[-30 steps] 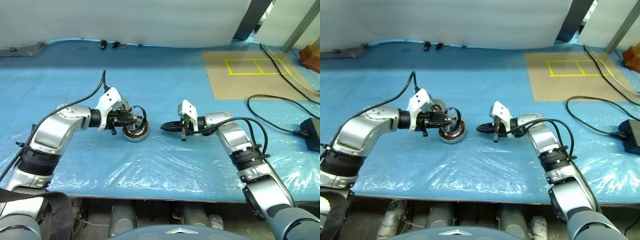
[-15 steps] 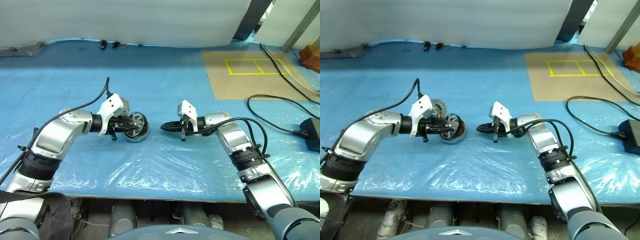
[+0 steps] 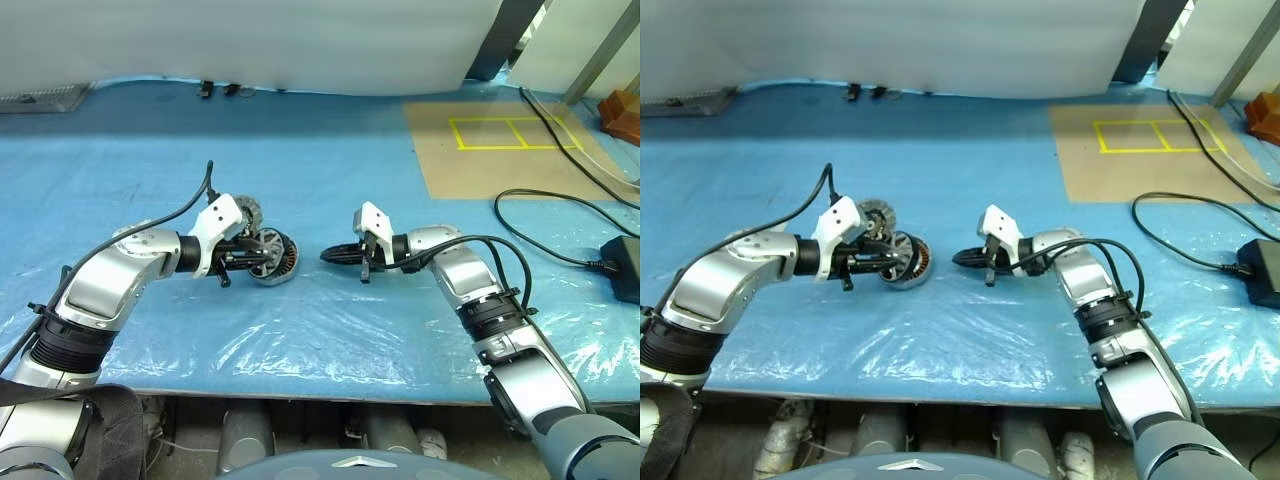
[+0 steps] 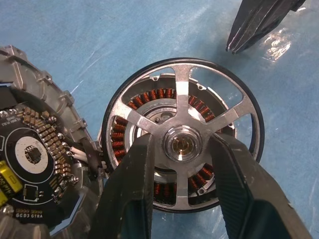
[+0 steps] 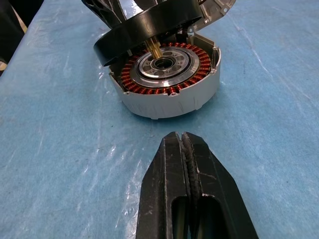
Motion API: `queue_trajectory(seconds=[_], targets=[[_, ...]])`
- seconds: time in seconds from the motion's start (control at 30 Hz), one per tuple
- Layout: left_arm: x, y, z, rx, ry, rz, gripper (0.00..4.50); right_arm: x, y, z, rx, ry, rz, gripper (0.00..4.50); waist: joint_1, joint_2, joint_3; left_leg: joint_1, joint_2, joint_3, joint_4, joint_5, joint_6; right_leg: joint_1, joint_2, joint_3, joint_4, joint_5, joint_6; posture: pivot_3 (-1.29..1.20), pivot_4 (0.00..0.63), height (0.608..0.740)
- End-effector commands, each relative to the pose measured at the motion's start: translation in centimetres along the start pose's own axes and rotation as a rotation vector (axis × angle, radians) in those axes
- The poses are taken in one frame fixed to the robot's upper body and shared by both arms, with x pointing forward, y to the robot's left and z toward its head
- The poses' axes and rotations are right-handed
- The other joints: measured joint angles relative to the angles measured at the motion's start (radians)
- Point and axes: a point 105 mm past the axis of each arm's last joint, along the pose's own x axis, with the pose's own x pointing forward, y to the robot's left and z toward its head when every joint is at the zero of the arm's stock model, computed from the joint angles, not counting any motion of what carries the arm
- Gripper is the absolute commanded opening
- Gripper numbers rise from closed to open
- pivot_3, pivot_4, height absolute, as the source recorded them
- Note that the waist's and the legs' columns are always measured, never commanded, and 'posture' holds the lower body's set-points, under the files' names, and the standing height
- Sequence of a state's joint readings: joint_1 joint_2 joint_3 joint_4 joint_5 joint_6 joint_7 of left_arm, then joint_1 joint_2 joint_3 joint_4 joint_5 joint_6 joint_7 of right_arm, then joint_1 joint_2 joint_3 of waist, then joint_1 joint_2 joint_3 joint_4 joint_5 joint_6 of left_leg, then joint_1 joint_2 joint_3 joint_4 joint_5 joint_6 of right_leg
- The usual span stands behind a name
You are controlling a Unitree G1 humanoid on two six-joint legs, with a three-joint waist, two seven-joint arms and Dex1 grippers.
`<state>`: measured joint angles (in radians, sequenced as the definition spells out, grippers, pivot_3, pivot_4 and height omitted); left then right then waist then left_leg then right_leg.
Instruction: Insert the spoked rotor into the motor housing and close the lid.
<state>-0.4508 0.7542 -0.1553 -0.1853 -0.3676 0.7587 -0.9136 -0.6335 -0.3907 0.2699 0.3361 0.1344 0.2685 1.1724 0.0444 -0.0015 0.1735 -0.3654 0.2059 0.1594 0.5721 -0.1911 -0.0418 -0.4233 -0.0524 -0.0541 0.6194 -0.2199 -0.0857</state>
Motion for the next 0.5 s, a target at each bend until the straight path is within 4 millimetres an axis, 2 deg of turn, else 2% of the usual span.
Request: queue_trajectory(seconds=[0.03, 0.33, 0.43, 0.5], targets=[[-0.4, 0.4, 0.2, 0.022, 0.008, 0.021, 1.67, 0.0, -0.3, 1.3, -0.056, -0.018, -0.009, 0.0, 0.0, 0.0, 0.0, 0.0, 0.0, 0.0, 0.0, 0.0, 0.0, 0.0, 0.0, 0.0, 0.0, 0.0, 0.0, 0.0, 0.15, 0.74], [-0.9, 1.1, 1.5, 0.029, -0.055, 0.061, 4.47, 0.1, -0.5, 1.1, -0.06, -0.013, -0.022, 0.0, 0.001, 0.0, 0.0, 0.0, 0.0, 0.0, 0.0, 0.0, 0.0, 0.0, 0.0, 0.0, 0.0, 0.0, 0.0, 0.0, 0.15, 0.74], [-1.3, 0.6, 2.4, -0.004, -0.136, 0.046, 4.47, 0.1, -0.7, 1.1, -0.063, -0.013, -0.026, 0.0, 0.0, 0.0, 0.0, 0.0, 0.0, -0.001, 0.0, 0.0, 0.0, 0.0, 0.0, 0.0, 0.0, 0.0, 0.0, 0.0, 0.15, 0.74], [-1.6, 0.4, 2.9, -0.025, -0.182, 0.057, 4.04, 0.1, -0.7, 1.2, -0.066, -0.015, -0.028, 0.0, -0.001, 0.0, 0.0, -0.001, 0.0, -0.001, 0.0, 0.0, 0.0, 0.0, 0.0, 0.0, 0.0, 0.0, 0.0, 0.0, 0.15, 0.74]])
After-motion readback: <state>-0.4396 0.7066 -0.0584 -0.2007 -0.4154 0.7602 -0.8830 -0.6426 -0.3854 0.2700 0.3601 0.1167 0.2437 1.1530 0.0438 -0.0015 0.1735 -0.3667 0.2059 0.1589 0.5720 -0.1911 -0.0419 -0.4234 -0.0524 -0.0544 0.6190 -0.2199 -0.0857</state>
